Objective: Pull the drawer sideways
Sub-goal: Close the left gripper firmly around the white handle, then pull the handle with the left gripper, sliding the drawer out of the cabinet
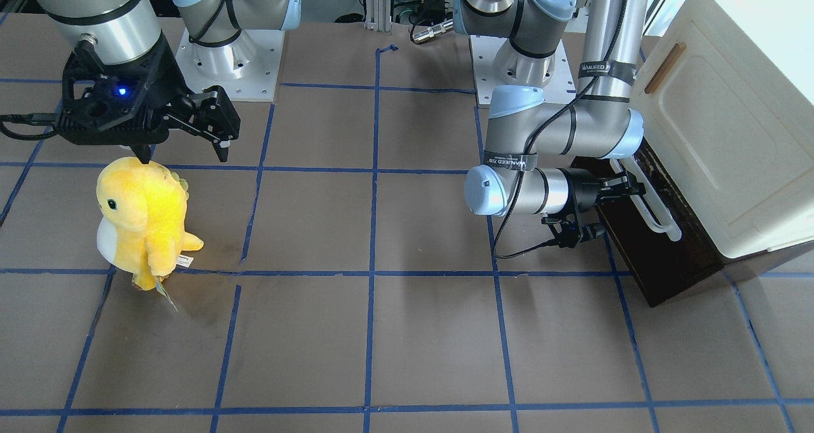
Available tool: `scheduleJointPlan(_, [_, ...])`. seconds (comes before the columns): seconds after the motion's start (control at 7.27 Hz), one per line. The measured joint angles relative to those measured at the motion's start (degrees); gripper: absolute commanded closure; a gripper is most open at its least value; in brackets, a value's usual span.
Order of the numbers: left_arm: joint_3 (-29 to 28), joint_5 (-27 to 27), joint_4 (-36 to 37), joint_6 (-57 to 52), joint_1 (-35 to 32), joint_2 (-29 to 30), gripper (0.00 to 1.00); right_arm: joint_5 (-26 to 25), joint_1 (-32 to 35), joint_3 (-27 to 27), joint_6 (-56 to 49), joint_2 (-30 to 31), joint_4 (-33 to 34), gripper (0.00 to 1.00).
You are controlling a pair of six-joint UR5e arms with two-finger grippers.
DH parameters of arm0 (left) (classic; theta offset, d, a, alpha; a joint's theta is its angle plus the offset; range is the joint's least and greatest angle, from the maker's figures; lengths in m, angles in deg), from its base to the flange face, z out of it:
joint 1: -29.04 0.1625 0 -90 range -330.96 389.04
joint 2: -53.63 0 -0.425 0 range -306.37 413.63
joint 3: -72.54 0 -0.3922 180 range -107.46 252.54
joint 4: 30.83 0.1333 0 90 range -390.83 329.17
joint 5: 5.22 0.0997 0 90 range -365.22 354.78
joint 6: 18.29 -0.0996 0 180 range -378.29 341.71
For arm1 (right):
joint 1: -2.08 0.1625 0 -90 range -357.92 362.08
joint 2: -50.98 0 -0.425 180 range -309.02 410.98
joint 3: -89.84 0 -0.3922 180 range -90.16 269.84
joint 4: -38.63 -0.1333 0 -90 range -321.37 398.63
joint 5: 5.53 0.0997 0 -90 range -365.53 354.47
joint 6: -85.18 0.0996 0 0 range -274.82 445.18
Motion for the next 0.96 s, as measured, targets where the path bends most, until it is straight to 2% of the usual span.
scheduleJointPlan(0.28, [-0.1,-0.11,-0.02,-0.16,0.01,0.06,0.8,0.0,0.0,0.0,0.02,0.0,0.0,0.0])
scheduleJointPlan(0.96, [-0.52,-0.18,0.4,-0.61,-0.08,0.13,0.81,0.0,0.0,0.0,0.02,0.0,0.0,0.0])
